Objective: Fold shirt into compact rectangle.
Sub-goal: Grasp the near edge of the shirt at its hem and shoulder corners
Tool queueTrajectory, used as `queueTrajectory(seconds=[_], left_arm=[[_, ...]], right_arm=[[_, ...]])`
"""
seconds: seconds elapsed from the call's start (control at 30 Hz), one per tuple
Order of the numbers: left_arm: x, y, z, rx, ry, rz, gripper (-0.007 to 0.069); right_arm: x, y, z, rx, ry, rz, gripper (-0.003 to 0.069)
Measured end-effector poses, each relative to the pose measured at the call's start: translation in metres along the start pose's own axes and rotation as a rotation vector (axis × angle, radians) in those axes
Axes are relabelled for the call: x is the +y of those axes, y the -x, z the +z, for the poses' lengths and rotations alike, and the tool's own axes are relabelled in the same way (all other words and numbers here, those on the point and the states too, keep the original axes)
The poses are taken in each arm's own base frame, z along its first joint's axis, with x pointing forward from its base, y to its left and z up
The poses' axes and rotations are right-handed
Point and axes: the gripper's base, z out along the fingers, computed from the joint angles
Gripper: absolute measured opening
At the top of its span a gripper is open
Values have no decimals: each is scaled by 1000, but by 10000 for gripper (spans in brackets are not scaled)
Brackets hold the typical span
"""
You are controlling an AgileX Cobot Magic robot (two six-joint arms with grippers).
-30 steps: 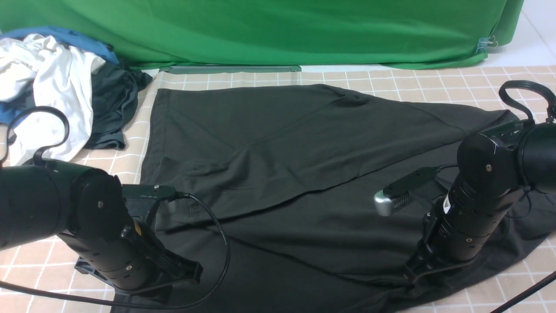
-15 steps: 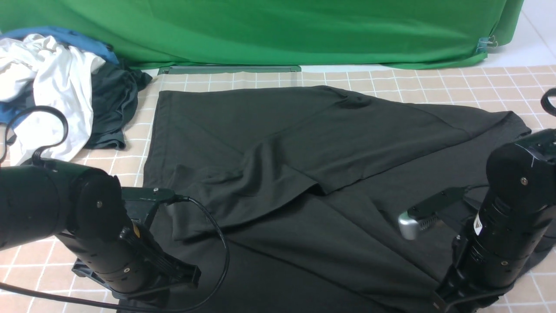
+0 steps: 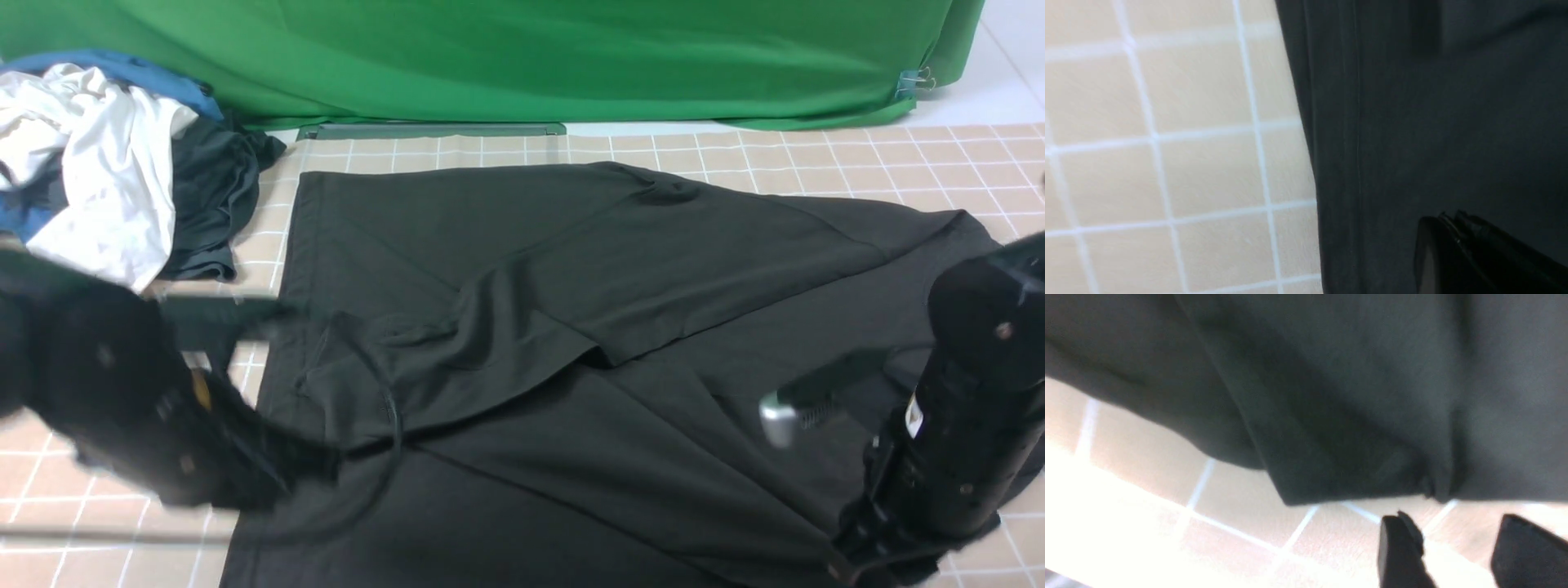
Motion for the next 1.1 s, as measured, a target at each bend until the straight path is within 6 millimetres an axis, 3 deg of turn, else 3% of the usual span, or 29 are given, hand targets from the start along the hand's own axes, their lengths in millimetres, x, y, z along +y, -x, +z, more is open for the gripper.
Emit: queueTrajectory(seconds=[0.07,0.17,0.27,0.47,0.63,0.83,0.97,1.07,1.1], left_arm=[[6,23,-23,-68,8,-39,18],[16,46,-38,-121,4,-107,18],[26,65,-38,-126,-32,-154,20],[23,81,3,-21,-94,-77,67],[23,91,50,40,-88,-59,284],[20,92,83,103,-106,-90,472],[19,92,94,128,-117,-89,444],[19,93,95,126,-124,-84,327],[18,93,96,129,-130,-81,244]], right_arm=[[2,0,-21,-103,4,-1,227],[4,-4,-44,-229,17,-8,99],[6,-10,-61,-321,26,-17,38],[7,-14,-69,-364,25,-20,36],[7,-13,-69,-374,25,-20,36],[7,-12,-70,-391,23,-19,36],[7,-11,-70,-396,23,-19,36],[7,-11,-70,-396,24,-19,36],[7,-11,-70,-396,24,-19,36]])
